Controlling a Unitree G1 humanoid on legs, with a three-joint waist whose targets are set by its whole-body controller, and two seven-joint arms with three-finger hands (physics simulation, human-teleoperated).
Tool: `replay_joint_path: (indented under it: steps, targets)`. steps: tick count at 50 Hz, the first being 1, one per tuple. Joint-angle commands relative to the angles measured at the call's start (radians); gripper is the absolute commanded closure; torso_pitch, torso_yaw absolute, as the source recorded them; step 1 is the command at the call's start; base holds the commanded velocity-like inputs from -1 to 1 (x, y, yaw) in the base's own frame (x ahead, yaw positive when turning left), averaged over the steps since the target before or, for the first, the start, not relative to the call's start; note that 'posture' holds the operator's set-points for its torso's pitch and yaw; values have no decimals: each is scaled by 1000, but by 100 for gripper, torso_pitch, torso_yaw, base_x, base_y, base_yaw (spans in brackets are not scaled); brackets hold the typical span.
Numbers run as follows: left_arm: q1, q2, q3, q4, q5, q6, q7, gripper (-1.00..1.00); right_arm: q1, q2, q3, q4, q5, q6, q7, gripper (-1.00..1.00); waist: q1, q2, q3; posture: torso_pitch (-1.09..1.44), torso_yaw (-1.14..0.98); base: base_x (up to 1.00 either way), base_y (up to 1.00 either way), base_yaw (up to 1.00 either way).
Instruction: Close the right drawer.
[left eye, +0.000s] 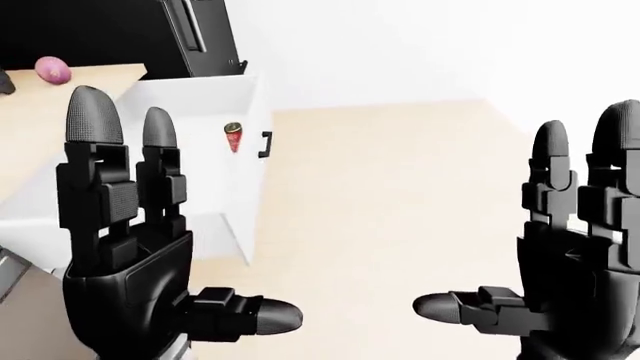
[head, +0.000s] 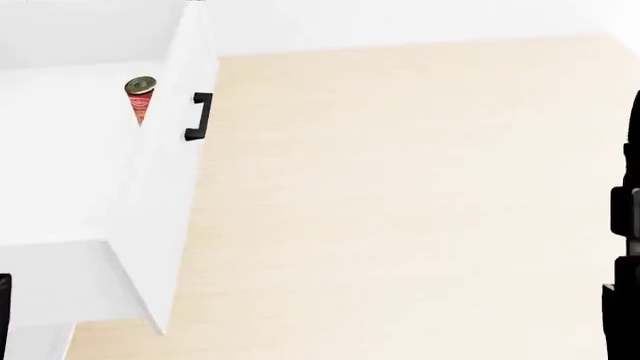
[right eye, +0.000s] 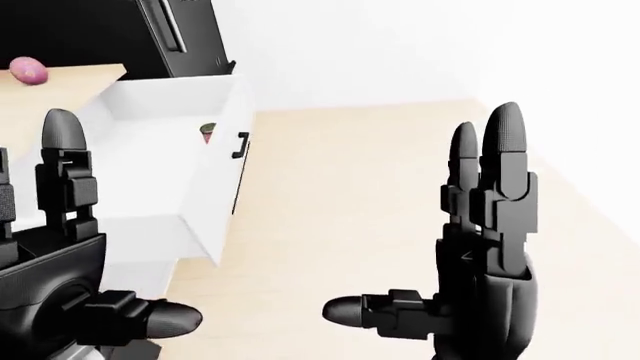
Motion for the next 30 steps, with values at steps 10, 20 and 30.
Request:
replay_joint_path:
  steps: [10, 20, 30]
  targets:
    - [-6, -4, -7, -34, -3, -21, 0, -100, -9, -7, -5, -44, -3, -6, -5, -100, -4, -82, 3, 0, 0, 0, 35, 0]
    - [-6, -4, -10, -33, 0, -20, 0, -100, -15, -8, -5, -50, -2, 7, -6, -100, -13, -91, -5, 0, 0, 0, 35, 0]
    - [-7, -4, -13, -41, 1, -9, 3, -100, -13, -8, -6, -46, -1, 5, -4, -100, 1, -30, -8, 0, 0, 0, 35, 0]
